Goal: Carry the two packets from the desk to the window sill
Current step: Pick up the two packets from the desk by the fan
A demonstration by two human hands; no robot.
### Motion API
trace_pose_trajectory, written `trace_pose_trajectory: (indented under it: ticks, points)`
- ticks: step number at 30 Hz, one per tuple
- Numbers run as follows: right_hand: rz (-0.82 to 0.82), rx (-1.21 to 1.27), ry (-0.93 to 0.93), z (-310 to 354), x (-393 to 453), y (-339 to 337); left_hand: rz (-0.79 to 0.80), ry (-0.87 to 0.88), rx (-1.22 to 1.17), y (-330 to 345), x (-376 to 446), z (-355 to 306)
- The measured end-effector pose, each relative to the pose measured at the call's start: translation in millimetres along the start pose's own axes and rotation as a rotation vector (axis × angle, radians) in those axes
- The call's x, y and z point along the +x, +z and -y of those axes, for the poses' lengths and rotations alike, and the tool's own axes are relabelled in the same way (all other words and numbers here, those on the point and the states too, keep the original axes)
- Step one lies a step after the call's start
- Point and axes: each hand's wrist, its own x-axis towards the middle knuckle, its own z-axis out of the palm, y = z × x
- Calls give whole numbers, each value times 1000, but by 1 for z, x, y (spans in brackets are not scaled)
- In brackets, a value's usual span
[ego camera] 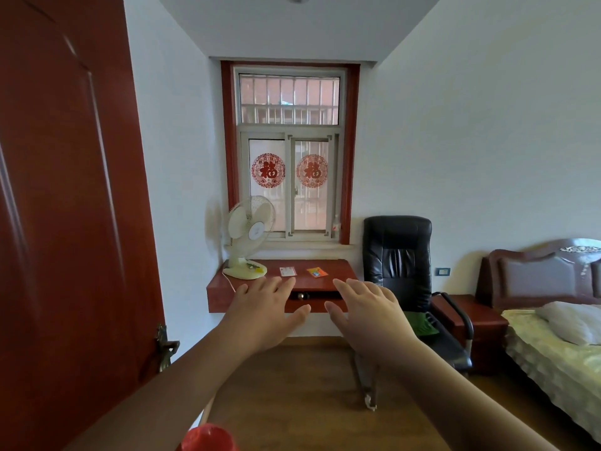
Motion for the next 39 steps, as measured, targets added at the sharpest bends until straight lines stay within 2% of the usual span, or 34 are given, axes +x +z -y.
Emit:
trace_pose_trajectory:
  ticks: [12, 28, 39]
  points:
    - [34, 9, 52, -6, 105, 62, 3, 51, -6, 49, 103, 52]
    - [55, 46, 50, -148, 268, 157, 23, 25, 40, 143, 294, 33]
    - [86, 81, -2, -188, 377, 216, 50, -16, 37, 198, 401, 47]
